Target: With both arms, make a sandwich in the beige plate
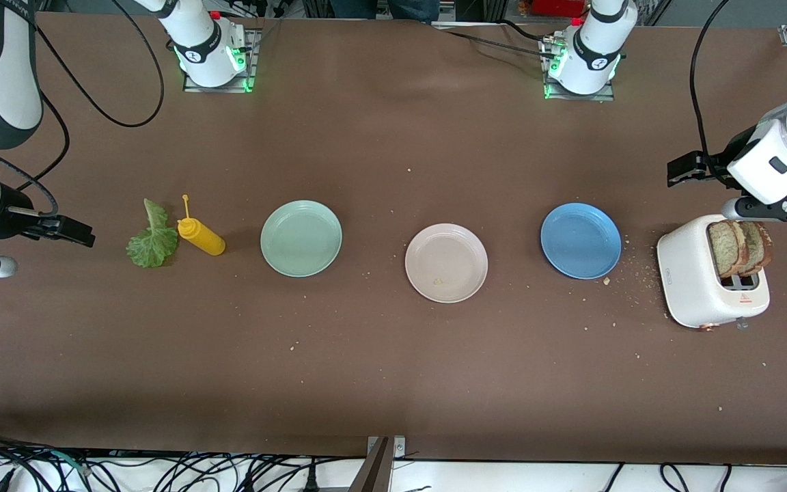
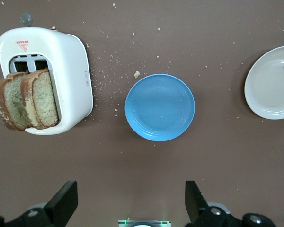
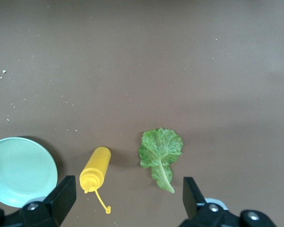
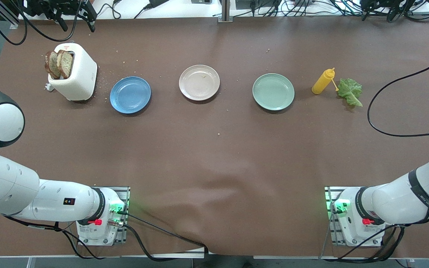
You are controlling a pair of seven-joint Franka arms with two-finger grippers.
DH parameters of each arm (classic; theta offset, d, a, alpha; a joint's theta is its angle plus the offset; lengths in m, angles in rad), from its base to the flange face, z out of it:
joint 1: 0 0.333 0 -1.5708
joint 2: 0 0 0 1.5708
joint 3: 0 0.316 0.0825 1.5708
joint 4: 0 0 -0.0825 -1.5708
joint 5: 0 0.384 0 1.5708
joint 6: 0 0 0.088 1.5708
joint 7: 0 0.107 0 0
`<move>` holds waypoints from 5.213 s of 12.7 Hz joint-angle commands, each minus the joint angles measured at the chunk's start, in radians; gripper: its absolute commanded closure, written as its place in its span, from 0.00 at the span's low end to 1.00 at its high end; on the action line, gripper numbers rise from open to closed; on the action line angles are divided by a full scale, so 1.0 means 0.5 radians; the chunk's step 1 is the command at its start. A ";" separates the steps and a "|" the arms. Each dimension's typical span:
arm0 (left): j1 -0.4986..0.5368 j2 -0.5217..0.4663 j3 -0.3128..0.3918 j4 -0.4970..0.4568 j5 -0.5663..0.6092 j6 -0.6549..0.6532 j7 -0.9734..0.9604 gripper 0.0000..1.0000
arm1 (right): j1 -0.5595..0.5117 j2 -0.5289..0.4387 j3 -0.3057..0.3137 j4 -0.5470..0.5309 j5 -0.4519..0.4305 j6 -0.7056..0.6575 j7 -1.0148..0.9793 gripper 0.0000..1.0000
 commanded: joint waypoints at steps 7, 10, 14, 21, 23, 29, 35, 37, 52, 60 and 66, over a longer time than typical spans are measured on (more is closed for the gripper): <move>0.015 0.048 0.007 0.047 -0.024 -0.011 -0.020 0.00 | -0.014 0.016 0.003 0.040 0.040 -0.041 0.021 0.00; 0.015 0.048 0.007 0.047 -0.021 -0.011 -0.020 0.00 | -0.011 0.016 0.003 0.040 0.040 -0.041 0.017 0.00; 0.033 0.082 0.016 0.047 -0.021 -0.005 0.013 0.00 | -0.014 0.016 0.003 0.040 0.040 -0.041 0.017 0.00; 0.300 0.247 0.016 0.020 -0.018 0.215 0.274 0.00 | -0.014 0.016 0.003 0.031 0.040 -0.041 0.017 0.00; 0.382 0.327 0.016 0.014 -0.021 0.305 0.350 0.00 | -0.014 0.016 0.003 0.031 0.040 -0.041 0.017 0.00; 0.487 0.487 0.016 -0.057 -0.021 0.580 0.406 0.00 | -0.014 0.016 0.003 0.028 0.040 -0.041 0.017 0.00; 0.533 0.536 0.019 -0.143 -0.021 0.713 0.403 0.00 | -0.014 0.016 0.003 0.028 0.043 -0.041 0.017 0.00; 0.539 0.536 0.019 -0.176 -0.021 0.740 0.406 0.00 | -0.014 0.016 0.003 0.028 0.043 -0.041 0.017 0.00; 0.576 0.582 0.016 -0.201 0.148 0.737 0.409 0.87 | -0.014 0.016 0.003 0.028 0.043 -0.041 0.017 0.00; 0.533 0.585 0.001 -0.070 0.313 0.710 0.467 0.90 | -0.014 0.016 0.003 0.031 0.043 -0.041 0.017 0.00; 0.270 0.551 -0.015 0.209 0.623 0.486 0.455 0.90 | -0.014 0.010 0.003 0.000 0.055 -0.078 -0.101 0.00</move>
